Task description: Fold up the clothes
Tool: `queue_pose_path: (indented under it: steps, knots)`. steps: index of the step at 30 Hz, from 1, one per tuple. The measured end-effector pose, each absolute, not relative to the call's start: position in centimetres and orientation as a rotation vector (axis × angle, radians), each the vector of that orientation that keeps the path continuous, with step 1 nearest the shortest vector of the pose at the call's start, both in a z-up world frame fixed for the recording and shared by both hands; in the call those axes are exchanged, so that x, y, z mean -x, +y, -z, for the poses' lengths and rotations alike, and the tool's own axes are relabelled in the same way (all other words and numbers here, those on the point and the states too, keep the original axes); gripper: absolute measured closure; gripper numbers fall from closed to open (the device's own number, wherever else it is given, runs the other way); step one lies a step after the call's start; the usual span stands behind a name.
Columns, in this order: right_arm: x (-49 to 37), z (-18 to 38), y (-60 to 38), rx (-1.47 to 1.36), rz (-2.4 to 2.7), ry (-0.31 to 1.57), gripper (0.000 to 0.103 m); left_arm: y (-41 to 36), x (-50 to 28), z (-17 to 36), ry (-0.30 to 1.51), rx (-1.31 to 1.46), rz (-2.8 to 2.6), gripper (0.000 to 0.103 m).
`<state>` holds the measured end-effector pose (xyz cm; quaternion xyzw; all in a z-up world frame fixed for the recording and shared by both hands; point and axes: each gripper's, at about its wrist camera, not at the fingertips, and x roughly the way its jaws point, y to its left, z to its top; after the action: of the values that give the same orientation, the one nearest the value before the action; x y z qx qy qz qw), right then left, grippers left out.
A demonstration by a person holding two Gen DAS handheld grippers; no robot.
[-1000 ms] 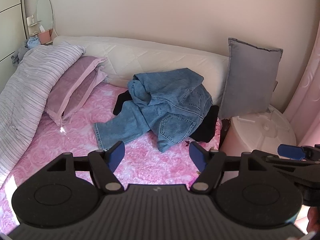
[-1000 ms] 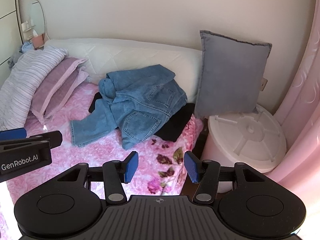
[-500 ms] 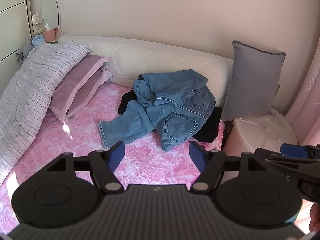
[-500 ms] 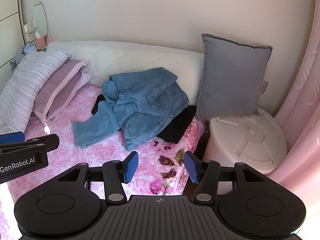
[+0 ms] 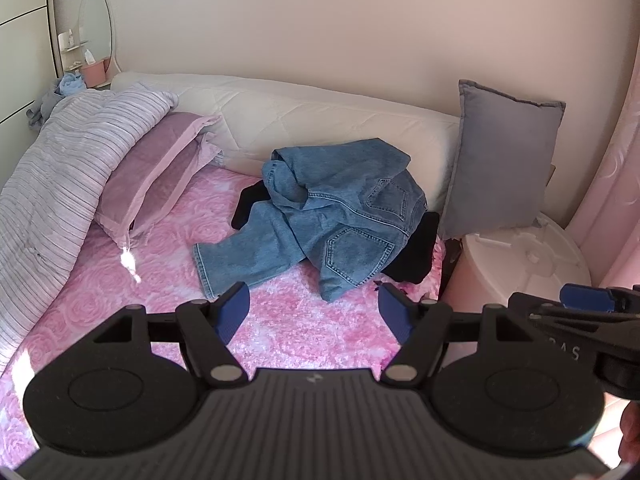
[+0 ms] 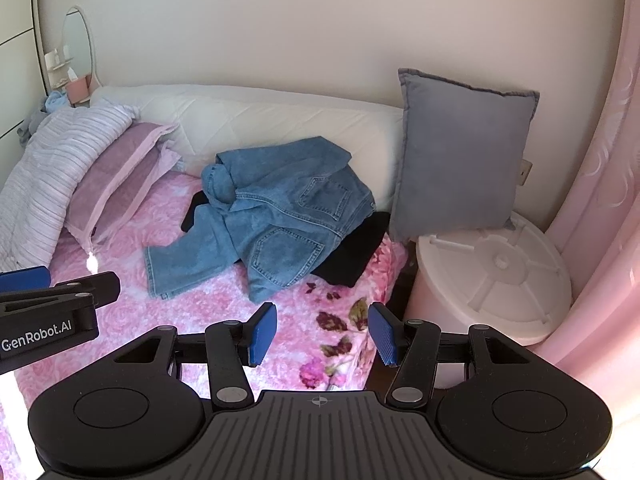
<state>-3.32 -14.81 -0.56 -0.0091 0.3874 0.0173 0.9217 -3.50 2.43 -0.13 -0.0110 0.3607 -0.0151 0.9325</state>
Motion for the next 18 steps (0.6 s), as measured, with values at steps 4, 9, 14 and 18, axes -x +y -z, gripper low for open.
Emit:
queue_pose_path:
  steps: [4, 9, 14, 18]
  knots:
    - [3.4, 0.6, -14.8, 0.021, -0.033, 0.794, 0.048, 2.5, 3.5, 0.1, 0.739, 0.024, 0.031, 0.035]
    - [3.3, 0.5, -14.7, 0.026, -0.033, 0.793, 0.048, 2.5, 3.0, 0.2, 0.745, 0.026, 0.025, 0.035]
    - [2.8, 0.6, -14.9, 0.029, -0.026, 0.796, 0.048, 2.3, 2.1, 0.3, 0.753, 0.028, 0.025, 0.035]
    - [2.1, 0.8, -15.2, 0.03, -0.025, 0.8, 0.048, 2.1, 1.4, 0.3, 0.759, 0.025, 0.027, 0.035]
